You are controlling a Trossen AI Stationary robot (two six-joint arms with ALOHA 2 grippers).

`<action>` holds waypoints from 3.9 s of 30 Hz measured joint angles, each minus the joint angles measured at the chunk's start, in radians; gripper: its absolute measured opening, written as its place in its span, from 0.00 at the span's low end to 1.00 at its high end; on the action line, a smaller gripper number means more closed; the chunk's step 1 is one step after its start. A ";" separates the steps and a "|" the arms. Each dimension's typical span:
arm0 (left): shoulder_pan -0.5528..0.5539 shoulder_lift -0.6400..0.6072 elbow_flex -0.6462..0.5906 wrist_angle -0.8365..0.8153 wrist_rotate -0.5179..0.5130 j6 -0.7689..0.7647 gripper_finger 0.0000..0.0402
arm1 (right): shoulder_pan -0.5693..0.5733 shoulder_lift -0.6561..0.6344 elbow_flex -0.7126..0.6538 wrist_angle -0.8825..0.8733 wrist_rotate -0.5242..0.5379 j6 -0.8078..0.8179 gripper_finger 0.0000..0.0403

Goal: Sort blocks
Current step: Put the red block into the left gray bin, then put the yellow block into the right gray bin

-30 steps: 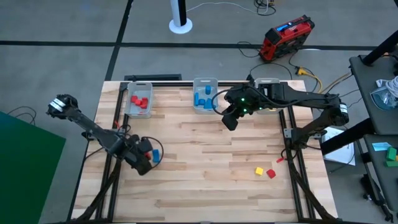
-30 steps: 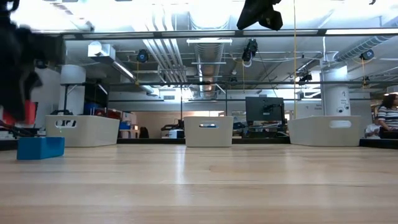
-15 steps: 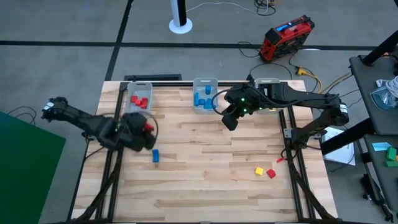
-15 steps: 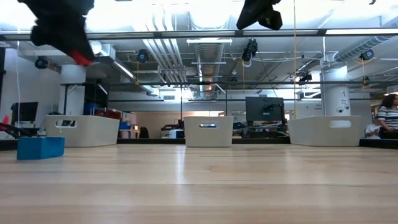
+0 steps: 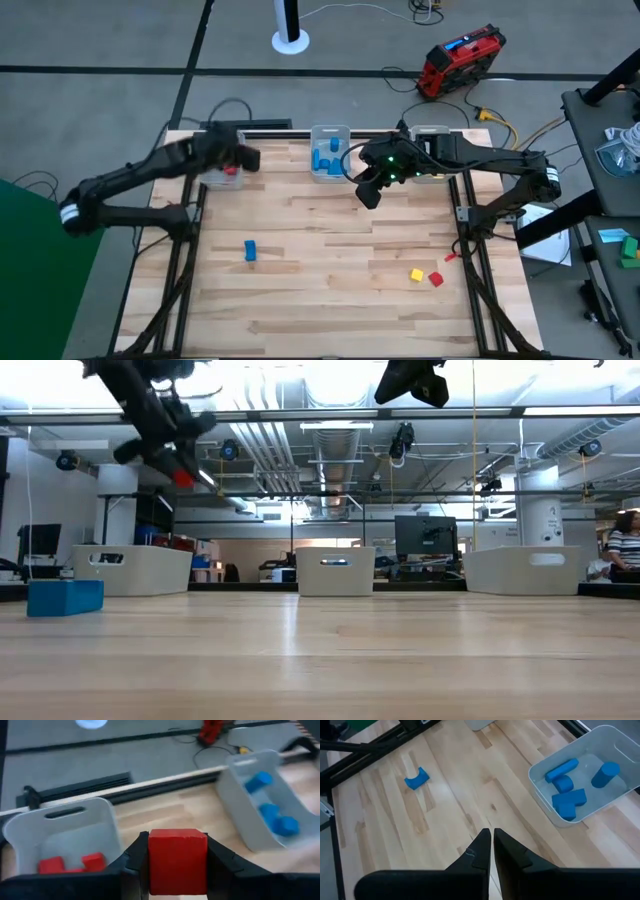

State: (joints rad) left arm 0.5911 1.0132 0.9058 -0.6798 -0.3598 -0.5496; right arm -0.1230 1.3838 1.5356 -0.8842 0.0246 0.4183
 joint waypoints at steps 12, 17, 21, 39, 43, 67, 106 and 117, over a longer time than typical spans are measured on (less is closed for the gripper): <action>0.350 0.180 0.000 -0.017 0.188 0.085 0.25 | 0.000 0.000 0.000 -0.001 0.000 0.016 0.03; 0.363 0.257 -0.001 -0.098 0.090 0.065 0.25 | 0.000 0.000 0.000 -0.001 0.000 0.028 0.03; 0.362 0.315 0.009 -0.112 0.074 0.070 0.30 | 0.000 0.000 0.000 0.000 0.000 0.027 0.03; 0.327 0.409 0.269 -0.265 0.028 0.078 0.53 | 0.009 0.000 -0.003 -0.108 -0.007 0.087 0.03; 0.250 0.384 0.326 -0.323 0.028 0.078 0.53 | 0.037 0.000 -0.003 -0.229 -0.007 0.128 0.03; -0.436 0.313 0.325 -0.337 0.029 -0.135 0.53 | 0.455 -0.154 -0.388 -0.331 -0.091 0.393 0.03; -0.460 0.311 0.327 -0.330 0.027 -0.167 0.53 | 0.817 -0.137 -0.795 0.082 0.130 0.634 0.65; -0.460 0.311 0.326 -0.330 0.026 -0.167 0.53 | 0.816 -0.111 -0.852 0.172 0.079 0.620 0.77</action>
State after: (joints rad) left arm 0.1310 1.3239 1.2320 -1.0100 -0.3342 -0.7166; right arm 0.6933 1.2730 0.6840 -0.7122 0.1032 1.0378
